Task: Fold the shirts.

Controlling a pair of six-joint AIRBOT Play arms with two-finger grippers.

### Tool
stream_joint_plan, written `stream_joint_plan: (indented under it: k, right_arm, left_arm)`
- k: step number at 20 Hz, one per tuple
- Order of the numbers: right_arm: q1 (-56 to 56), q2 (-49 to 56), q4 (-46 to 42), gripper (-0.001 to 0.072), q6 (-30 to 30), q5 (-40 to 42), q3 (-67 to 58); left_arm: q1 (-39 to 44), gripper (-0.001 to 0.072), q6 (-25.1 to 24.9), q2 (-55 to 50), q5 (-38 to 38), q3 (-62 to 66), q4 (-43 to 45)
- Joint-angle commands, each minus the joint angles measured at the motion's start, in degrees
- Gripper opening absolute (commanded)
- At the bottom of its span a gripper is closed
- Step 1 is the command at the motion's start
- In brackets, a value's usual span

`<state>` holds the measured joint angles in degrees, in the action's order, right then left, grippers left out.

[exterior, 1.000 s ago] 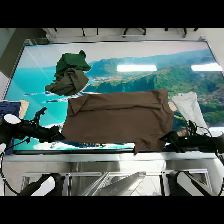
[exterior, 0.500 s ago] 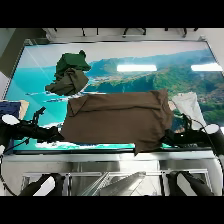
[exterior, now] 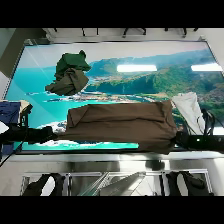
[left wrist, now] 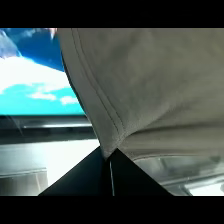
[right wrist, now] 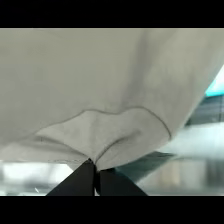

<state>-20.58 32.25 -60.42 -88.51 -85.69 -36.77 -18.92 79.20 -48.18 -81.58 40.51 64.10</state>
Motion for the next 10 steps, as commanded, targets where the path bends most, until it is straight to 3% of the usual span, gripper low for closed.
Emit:
stream_joint_plan:
  k: [1, 3, 6, 10]
  right_arm:
    - [0.70, 9.31, 4.37, 0.0018, 2.91, 5.90, -6.51]
    - [3.13, 19.71, 3.93, 0.0018, 4.81, 9.86, -12.41]
    - [6.29, 34.42, 3.91, 0.0018, 5.88, 15.10, -22.10]
    - [8.44, 49.55, 3.91, 0.0018, 5.81, 16.79, -34.05]
  left_arm:
    - [-0.04, 0.0016, 0.68, -5.22, 4.76, 1.97, -2.89]
    - [0.81, 0.0015, -2.47, -12.96, 6.67, 5.99, -5.46]
    - [3.93, 0.0016, -3.37, -25.29, 9.79, 15.82, -5.22]
    - [7.50, 0.0016, -4.37, -39.30, 8.61, 29.24, -5.14]
